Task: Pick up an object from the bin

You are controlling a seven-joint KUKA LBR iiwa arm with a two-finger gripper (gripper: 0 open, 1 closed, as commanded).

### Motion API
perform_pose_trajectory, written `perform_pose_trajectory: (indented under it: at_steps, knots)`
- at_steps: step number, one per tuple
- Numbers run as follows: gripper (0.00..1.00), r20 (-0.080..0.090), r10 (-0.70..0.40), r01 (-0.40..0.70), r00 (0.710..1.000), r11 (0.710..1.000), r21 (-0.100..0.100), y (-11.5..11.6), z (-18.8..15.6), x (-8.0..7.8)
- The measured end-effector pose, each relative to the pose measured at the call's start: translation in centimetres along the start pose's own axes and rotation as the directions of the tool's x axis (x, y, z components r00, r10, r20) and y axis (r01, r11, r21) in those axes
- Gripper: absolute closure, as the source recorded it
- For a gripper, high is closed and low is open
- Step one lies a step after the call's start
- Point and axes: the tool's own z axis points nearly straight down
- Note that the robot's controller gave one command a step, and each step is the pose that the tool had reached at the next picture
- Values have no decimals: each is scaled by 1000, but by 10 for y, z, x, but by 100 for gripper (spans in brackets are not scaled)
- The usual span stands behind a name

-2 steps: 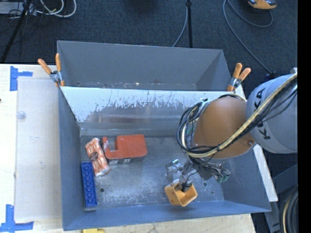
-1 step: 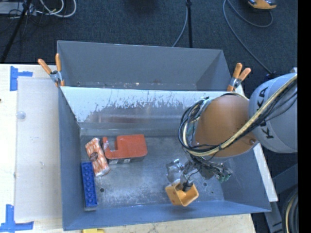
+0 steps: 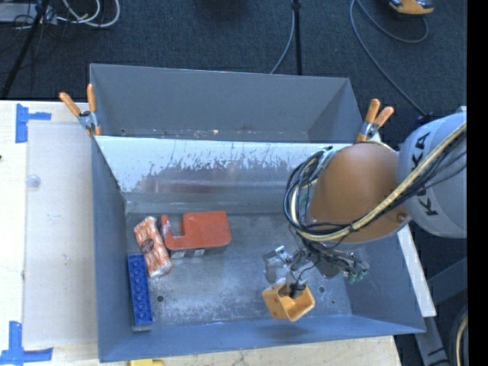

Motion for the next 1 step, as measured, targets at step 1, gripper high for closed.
perform_pose_trajectory:
  at_steps: [1]
  knots:
    - [100, 4, 1, -1, 1000, 1000, 2, 0, -13, -1]
